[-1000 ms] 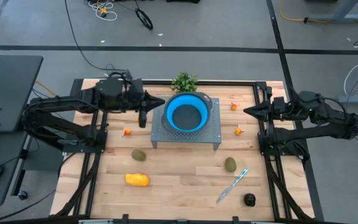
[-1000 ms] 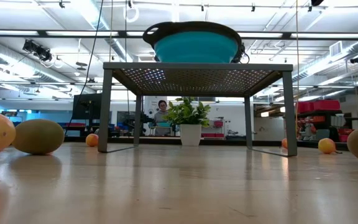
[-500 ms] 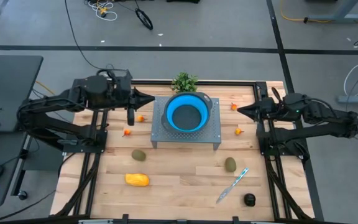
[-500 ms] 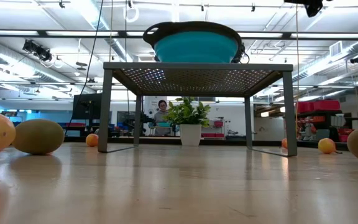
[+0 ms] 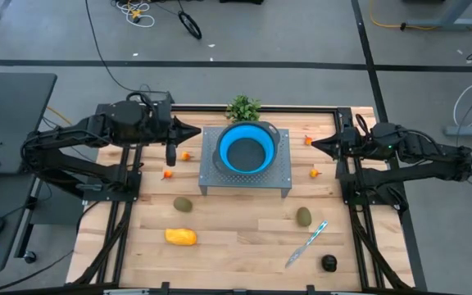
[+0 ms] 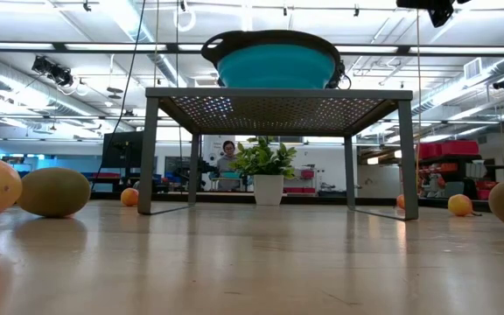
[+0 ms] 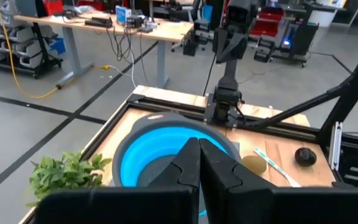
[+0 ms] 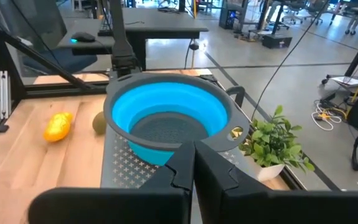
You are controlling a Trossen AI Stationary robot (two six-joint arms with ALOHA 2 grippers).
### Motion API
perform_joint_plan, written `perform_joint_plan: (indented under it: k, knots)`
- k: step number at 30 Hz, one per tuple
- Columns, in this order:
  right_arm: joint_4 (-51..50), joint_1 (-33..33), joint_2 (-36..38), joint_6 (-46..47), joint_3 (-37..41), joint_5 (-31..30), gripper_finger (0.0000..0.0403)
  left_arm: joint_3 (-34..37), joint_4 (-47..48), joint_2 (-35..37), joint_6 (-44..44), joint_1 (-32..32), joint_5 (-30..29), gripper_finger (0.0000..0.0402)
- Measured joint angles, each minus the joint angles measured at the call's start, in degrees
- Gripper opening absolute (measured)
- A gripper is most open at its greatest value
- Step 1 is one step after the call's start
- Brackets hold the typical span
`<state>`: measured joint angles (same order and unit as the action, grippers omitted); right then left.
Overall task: Pick & Place Fruit
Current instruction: Put the orange pear into the strainer bowl on the shelf
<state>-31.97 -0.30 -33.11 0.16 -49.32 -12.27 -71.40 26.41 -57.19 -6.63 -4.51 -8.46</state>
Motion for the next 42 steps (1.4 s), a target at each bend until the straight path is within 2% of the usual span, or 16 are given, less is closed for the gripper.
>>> perform_joint_plan:
  k: [6,13,19,39,42]
  knots:
    - [0.0,0.0,0.0,1.0,0.0,-0.2,0.0015,0.0,0.8,0.6,-0.2,0.0,0.0,0.0004]
    - [3.1,-1.0,-0.3,0.3,0.0,-6.7,0.0015,0.0,1.1,1.7,-0.2,0.0,0.0,0.0004]
    - [4.1,-4.0,-0.6,0.0,0.0,-6.8,0.0015,0.0,1.1,2.2,-0.4,0.0,0.0,0.0003]
    - [4.4,-20.5,-1.8,-2.1,0.0,3.3,0.0015,0.0,1.1,2.3,-0.6,0.0,0.1,0.0005]
    - [4.4,-22.3,-1.8,-2.1,0.0,3.4,0.0015,0.0,1.1,2.3,-0.6,0.0,0.1,0.0003]
